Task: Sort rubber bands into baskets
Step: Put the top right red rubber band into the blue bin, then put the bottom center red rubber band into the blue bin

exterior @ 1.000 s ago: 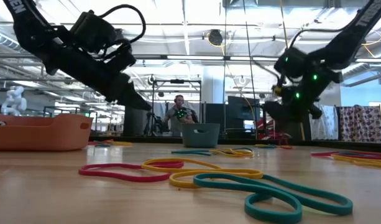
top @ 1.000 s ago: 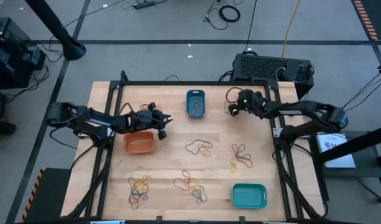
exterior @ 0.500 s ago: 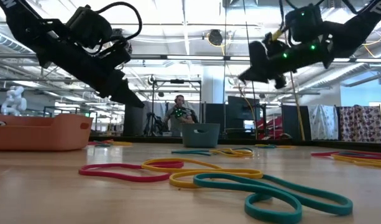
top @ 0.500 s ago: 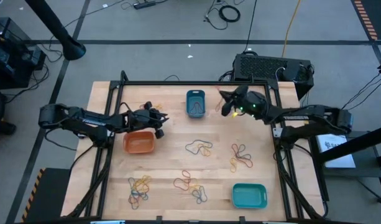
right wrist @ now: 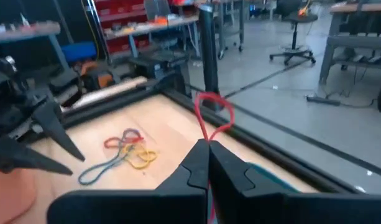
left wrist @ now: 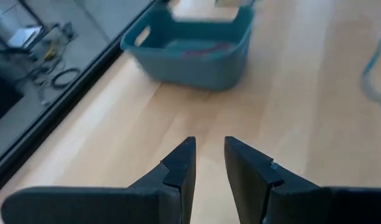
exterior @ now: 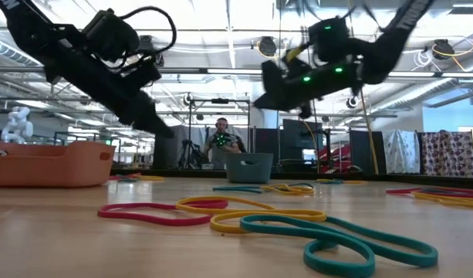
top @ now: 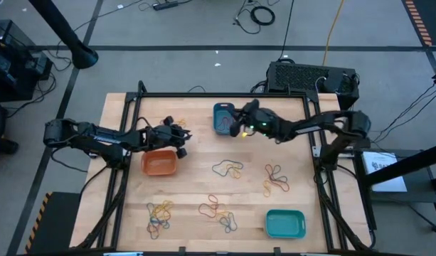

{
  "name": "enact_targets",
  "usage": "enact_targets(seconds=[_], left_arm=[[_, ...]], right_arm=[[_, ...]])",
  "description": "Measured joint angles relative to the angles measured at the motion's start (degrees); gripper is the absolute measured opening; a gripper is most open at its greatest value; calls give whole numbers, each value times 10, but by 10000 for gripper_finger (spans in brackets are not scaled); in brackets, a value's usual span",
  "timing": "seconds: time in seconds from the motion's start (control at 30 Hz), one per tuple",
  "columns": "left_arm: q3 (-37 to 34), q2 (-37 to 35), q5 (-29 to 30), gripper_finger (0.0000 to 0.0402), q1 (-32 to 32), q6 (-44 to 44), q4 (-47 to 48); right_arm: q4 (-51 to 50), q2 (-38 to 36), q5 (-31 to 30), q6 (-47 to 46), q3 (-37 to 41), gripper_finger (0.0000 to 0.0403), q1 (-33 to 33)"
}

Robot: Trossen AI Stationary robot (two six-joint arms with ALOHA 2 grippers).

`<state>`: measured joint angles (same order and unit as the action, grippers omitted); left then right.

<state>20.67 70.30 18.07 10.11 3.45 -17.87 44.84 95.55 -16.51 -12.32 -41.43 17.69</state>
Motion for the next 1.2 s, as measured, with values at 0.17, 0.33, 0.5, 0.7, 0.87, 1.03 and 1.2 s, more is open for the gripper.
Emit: enact_targets(seconds=[0.17,0.33,0.5,0.7,0.87,1.03,1.2], left_arm=[[0,0,23,93,0,-23,36],[0,0,15,93,-1,-57,49],[0,0,5,93,-15,-87,59],[0,0,5,93,-44,-91,37],[0,0,4,93,-62,-84,15],[0,0,4,93,-67,-76,8],[0,-2,4,93,-77,-66,11]], right_arm=[[-74,58,0,9,-64,0,-2],[-142,85,1,10,-89,0,-2],[-151,91,1,10,-89,0,-1],[-184,87,2,11,-89,24,0],[-221,66,2,11,-89,64,2],[-220,43,3,17,-89,103,0],[-221,8,62,32,-89,125,-22]])
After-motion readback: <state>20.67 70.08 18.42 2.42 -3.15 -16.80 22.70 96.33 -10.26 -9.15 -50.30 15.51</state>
